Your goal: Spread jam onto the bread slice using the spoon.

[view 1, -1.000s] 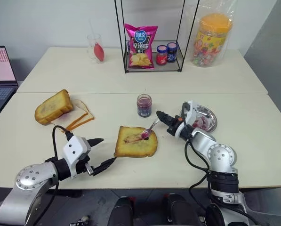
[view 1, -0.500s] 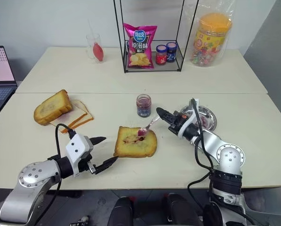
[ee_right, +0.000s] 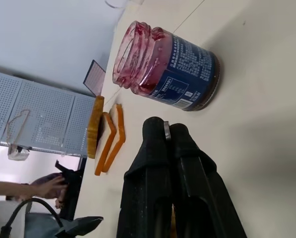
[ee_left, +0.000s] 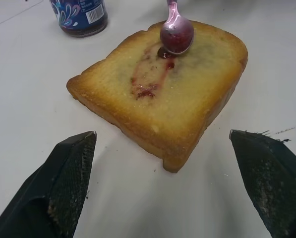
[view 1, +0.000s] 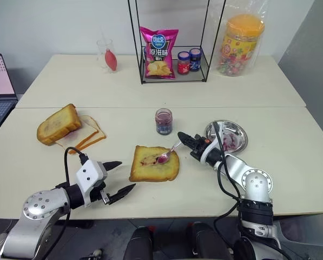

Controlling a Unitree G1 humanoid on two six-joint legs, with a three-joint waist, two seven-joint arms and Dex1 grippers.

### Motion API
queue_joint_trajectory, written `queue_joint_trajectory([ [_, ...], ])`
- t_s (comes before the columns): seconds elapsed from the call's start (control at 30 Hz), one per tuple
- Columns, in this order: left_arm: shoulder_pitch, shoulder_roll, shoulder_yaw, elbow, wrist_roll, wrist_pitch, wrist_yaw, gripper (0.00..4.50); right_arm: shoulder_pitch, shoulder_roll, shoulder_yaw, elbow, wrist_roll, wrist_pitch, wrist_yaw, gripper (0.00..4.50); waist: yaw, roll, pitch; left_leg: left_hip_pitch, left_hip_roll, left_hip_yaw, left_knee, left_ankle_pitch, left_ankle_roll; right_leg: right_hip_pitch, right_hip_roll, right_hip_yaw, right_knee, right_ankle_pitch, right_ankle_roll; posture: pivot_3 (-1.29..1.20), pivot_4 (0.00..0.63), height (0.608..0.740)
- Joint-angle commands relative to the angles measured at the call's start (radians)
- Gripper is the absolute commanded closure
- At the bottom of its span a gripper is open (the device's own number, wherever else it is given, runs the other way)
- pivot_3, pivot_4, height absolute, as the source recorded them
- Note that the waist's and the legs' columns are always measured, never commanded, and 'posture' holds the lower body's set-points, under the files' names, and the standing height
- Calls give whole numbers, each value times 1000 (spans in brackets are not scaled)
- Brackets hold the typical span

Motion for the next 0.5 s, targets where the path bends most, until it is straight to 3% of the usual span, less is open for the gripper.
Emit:
queue_joint_trajectory([
  [0.03,-1,-5,-7,-24,1,-11,3,0,-24,12,-7,-7,23,-19,-2,4455,0,0,0,0,0,0,0,0,0,0,0,0,0,0,0,0,150,740],
  [0.5,-34,1,-17,-91,-15,71,31,0,-25,21,23,25,-24,-38,-13,4455,0,0,0,0,0,0,0,0,0,0,0,0,0,0,0,0,150,740],
])
